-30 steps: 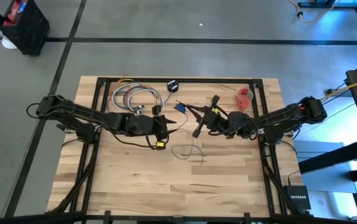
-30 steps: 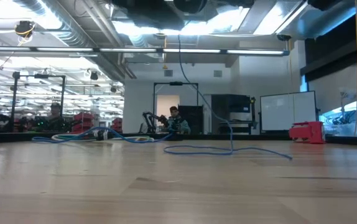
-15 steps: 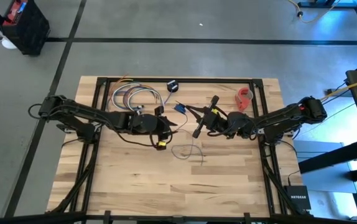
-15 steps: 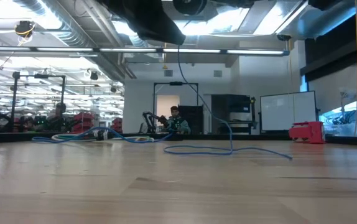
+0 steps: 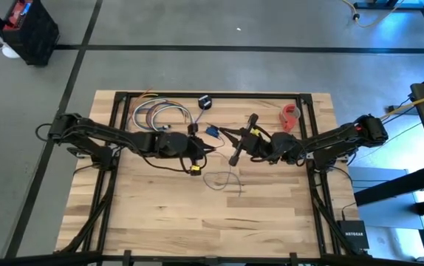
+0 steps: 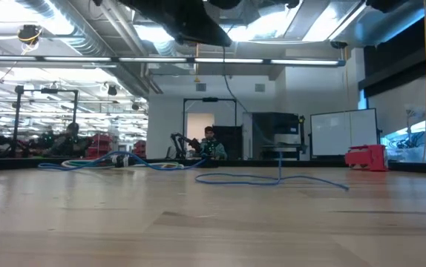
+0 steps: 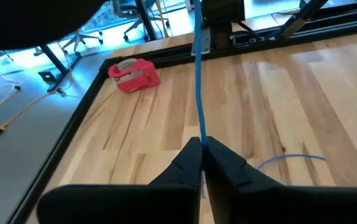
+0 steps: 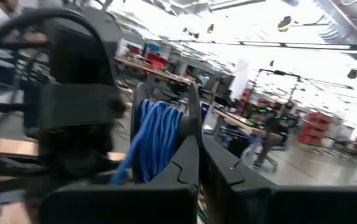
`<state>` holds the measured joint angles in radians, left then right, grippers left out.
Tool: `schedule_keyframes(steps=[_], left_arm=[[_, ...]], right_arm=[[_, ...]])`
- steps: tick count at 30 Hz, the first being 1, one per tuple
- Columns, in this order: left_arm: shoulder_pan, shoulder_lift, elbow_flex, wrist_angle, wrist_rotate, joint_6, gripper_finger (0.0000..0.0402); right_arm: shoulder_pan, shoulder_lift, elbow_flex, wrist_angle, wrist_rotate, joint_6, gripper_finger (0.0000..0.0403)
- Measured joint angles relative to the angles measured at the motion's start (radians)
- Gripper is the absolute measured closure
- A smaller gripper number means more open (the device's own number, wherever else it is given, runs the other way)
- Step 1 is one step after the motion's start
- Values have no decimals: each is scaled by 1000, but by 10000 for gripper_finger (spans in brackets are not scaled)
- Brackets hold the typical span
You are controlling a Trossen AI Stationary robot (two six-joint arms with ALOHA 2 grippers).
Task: Coil cords
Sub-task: Coil the blue wire onto the black spool
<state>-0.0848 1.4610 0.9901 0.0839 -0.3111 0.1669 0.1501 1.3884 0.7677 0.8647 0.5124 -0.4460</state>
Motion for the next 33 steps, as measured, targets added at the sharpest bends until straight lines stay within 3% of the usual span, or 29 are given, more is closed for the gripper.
schedule_keyframes(steps=[7,13,18,26,33], left_arm=[[28,1,0,-84,-111,-23,398],[26,-54,2,-208,-244,-56,399],[26,-119,0,-231,-265,-30,399],[25,-281,0,-231,-253,-59,397],[24,-326,0,-177,-50,-135,397]], right_arm=[[12,-1,0,0,-50,21,398],[70,-24,-2,-18,36,-73,398],[88,-34,-1,-101,64,-114,399],[84,-34,1,-184,81,-188,400],[25,-31,2,-243,96,-178,400]])
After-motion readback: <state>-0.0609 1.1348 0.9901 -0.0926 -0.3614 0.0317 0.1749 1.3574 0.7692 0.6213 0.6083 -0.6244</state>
